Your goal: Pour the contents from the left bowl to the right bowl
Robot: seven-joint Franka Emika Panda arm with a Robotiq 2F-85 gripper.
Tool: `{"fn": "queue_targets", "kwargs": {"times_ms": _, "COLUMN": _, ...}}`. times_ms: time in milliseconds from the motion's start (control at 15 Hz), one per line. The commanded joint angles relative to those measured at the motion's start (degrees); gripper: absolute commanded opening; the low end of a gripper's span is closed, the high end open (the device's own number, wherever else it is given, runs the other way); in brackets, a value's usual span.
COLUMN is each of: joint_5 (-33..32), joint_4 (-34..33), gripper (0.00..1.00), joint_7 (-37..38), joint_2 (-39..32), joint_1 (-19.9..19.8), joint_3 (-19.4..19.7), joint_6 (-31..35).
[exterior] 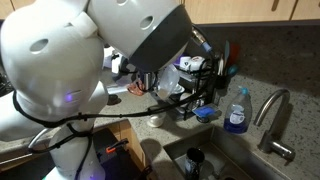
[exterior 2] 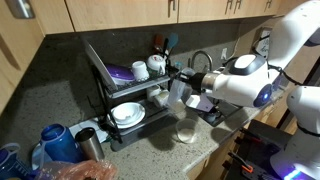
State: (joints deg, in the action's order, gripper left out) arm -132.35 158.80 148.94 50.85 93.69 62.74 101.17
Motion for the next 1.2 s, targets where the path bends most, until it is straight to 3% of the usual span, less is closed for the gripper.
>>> {"fn": "queue_targets", "kwargs": {"times_ms": 0, "joint_5": -0.37, "joint_4": 0.21, "gripper": 0.01, "joint_7": 0.0, "joint_2": 0.93, "joint_1": 0.92, "joint_3": -1.06, "joint_6": -2.46}}
{"fn": "queue_targets", "kwargs": {"times_ms": 1133, "joint_5": 0.1, "joint_4": 0.2, "gripper": 0.01, "joint_7": 0.0, "joint_2": 0.4, "joint_1": 1.37, "joint_3": -3.19, "joint_6": -3.11}}
